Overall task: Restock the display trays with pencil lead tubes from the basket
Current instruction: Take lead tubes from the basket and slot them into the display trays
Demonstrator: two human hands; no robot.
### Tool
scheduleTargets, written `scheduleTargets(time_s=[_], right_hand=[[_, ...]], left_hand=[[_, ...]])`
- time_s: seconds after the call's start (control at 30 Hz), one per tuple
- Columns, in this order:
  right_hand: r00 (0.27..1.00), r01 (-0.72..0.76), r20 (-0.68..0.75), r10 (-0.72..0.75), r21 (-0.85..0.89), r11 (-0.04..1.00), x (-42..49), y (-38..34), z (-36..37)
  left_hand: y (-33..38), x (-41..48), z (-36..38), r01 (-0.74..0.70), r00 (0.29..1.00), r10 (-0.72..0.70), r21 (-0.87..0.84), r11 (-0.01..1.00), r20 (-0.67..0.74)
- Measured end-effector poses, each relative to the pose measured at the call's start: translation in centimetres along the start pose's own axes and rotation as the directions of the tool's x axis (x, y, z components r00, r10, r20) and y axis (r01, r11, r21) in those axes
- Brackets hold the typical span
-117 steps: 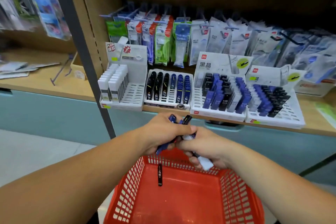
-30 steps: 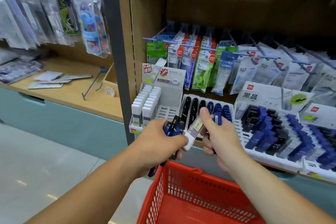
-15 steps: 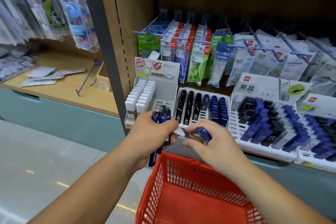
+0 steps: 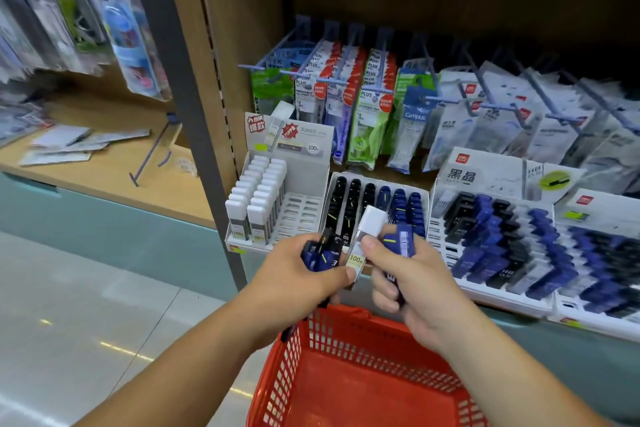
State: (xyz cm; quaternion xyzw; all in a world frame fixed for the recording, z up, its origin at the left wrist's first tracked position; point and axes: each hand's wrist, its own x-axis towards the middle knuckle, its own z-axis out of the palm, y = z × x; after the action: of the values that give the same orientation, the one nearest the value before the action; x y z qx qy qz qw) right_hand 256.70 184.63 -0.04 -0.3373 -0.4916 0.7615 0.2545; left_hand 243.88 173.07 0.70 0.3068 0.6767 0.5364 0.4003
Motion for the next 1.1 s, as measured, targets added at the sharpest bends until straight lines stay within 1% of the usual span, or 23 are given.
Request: scheduleTargets(time_s=[0.07, 0.13, 0.2, 0.27, 0.33, 0.43, 0.53, 0.6, 0.63, 0.73, 0.77, 0.8, 0.9, 0.93, 1.1], right_hand=[[0.992, 0.104, -0.054, -0.110, -0.098, 0.990, 0.2, -0.7, 0.0], [0.978, 0.179, -0.072, -0.194, -0.176, 0.968, 0.2, -1.5, 0.2], [0.971, 0.211, -0.064, -0.232, -0.239, 0.948, -0.1, -1.9, 0.7], [0.960, 0.236, -0.062, -0.275, -0.354, 0.905, -0.2, -2.1, 1.6], [0.942, 0.262, -0.075, -0.328, -0.445, 0.856, 0.1, -2.3, 2.4], [0.926, 0.296, -0.096, -0.366, -0.419, 0.858, 1.0, -2.8, 3.7], [0.909, 0.350, -0.084, -0.409, -0.382, 0.855, 2.5, -4.1, 5.8], [0.887, 0.375, -0.090, -0.452, -0.431, 0.821, 4.4, -5.2, 7.3], [0.877, 0.382, -0.075, -0.474, -0.490, 0.784, 5.4, -5.7, 8.1], [0.867, 0.388, 0.062, -0.494, -0.706, 0.593, 8.5, -6.6, 10.1], [0.868, 0.376, 0.070, -0.492, -0.739, 0.558, 9.5, -6.9, 10.5], [0.872, 0.360, 0.057, -0.487, -0.748, 0.558, 10.4, -7.3, 10.8], [0.902, 0.311, -0.001, -0.433, -0.693, 0.650, 12.2, -7.9, 10.5], [0.905, 0.304, -0.008, -0.425, -0.688, 0.659, 12.5, -7.9, 10.2], [0.900, 0.334, 0.063, -0.432, -0.735, 0.589, 12.4, -6.3, 9.0]], left_hand=[[0.1, 0.1, -0.8, 0.010, 0.999, -0.011, 0.025, 1.000, 0.040], [0.0, 0.1, -1.6, 0.014, 0.997, -0.017, 0.043, 0.999, 0.076], [0.0, -0.2, -2.4, 0.013, 0.997, -0.017, 0.044, 0.999, 0.080], [0.0, -0.4, -3.3, 0.014, 0.998, -0.015, 0.013, 1.000, 0.053], [-0.1, -0.6, -4.2, 0.020, 1.000, -0.020, -0.065, 0.998, 0.000], [0.1, -0.7, -5.4, 0.040, 0.995, -0.057, -0.202, 0.978, -0.078], [0.0, -0.7, -6.3, 0.064, 0.991, -0.105, -0.406, 0.912, -0.081], [-0.1, -0.5, -6.7, 0.095, 0.985, -0.153, -0.508, 0.856, -0.074], [-0.2, -0.4, -6.9, 0.110, 0.981, -0.177, -0.529, 0.841, -0.076], [-0.8, 0.2, -7.4, 0.143, 0.971, -0.216, -0.479, 0.866, -0.101], [-1.0, 0.4, -7.5, 0.154, 0.970, -0.222, -0.453, 0.878, -0.100], [-1.2, 0.6, -7.6, 0.164, 0.969, -0.227, -0.432, 0.887, -0.100], [-1.5, 0.9, -7.9, 0.176, 0.968, -0.231, -0.402, 0.899, -0.092], [-1.6, 1.0, -8.0, 0.177, 0.969, -0.230, -0.397, 0.901, -0.090], [-1.9, 1.6, -7.9, 0.172, 0.972, -0.219, -0.370, 0.913, -0.089]])
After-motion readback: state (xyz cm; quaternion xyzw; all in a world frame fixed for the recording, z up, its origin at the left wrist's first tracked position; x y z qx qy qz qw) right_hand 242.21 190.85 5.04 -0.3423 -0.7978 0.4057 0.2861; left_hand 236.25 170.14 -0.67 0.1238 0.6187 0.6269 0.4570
